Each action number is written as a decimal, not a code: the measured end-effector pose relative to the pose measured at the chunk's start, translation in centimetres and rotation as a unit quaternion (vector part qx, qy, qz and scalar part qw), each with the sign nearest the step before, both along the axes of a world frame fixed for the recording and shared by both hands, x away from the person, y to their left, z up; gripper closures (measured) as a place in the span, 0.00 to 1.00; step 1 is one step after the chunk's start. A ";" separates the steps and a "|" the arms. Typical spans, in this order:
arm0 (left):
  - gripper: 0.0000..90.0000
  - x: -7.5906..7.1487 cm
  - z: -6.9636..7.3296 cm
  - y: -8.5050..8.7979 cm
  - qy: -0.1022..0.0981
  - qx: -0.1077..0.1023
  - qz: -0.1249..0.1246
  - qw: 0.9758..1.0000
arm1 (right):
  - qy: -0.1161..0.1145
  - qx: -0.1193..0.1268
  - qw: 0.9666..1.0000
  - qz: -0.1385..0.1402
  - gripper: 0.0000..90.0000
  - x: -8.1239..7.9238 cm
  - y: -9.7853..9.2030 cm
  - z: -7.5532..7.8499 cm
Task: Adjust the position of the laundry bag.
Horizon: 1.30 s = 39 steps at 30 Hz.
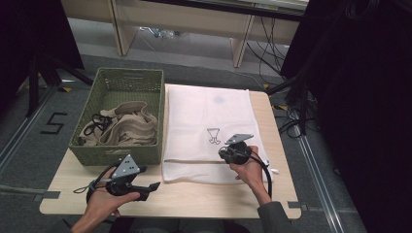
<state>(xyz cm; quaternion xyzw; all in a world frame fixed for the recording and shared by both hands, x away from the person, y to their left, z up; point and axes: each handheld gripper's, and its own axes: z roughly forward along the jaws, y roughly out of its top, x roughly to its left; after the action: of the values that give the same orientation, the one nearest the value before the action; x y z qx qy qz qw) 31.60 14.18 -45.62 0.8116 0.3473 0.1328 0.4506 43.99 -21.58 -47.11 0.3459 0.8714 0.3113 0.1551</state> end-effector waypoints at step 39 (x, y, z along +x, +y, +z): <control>0.30 0.0 0.1 0.1 0.001 0.002 -0.003 1.000 | 0.044 -0.068 0.995 0.048 1.00 -1.3 2.1 -1.9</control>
<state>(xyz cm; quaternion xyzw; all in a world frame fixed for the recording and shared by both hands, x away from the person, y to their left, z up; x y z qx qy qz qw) 31.60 14.25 -45.53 0.8138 0.3448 0.1312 0.4489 42.70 -19.47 -49.00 0.3055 0.9124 0.2424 0.1243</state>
